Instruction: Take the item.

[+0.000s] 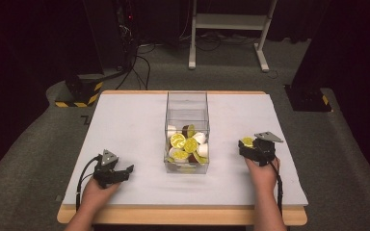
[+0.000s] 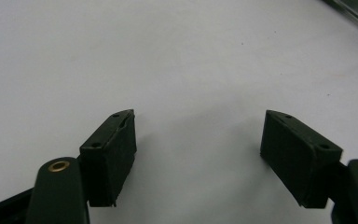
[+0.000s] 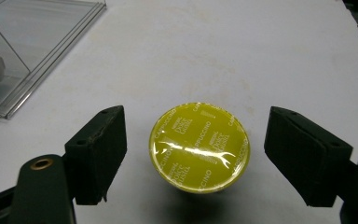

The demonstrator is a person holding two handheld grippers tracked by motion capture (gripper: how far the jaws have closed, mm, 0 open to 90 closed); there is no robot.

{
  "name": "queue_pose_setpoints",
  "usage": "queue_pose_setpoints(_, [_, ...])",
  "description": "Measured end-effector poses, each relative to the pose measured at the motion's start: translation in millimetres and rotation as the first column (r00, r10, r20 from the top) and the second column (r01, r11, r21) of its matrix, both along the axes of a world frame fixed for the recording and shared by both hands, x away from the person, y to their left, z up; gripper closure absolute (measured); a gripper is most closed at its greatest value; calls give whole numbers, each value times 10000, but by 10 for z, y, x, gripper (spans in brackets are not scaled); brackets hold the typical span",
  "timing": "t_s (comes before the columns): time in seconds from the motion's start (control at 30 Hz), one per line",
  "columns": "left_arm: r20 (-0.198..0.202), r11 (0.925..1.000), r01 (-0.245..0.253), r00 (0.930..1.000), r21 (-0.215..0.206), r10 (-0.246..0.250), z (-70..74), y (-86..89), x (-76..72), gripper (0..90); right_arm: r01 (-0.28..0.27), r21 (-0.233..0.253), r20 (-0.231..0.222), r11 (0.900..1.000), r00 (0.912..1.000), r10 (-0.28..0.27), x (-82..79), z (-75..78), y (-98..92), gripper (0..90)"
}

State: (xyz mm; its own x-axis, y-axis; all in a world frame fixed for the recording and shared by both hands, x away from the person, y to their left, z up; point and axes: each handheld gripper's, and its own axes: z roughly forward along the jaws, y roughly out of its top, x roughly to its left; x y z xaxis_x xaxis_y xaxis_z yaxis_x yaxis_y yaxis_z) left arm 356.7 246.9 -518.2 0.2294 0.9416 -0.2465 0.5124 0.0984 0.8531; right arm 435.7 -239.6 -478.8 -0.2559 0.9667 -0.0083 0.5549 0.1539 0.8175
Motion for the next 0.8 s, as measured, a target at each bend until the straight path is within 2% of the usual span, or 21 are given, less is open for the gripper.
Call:
queue_pose_setpoints(0.37, [-1, 10000, -1, 10000, -6, 1, 0, 0, 0, 269, -236, -26, 455, 9997, 9987, 237, -77, 145, 81, 214])
queue_pose_setpoints(0.53, [-12, 10000, 12, 10000, 13, -12, 1, 3, 1, 269, -569, -14, 714, 9984, 9958, 569, -159, 235, 205, 249])
queue_pose_setpoints(0.8, [-11, 10000, 4, 10000, -10, -4, 0, 1, 1, 269, -1146, -289, 706, 9930, 9907, 1164, -253, 263, 422, 259])
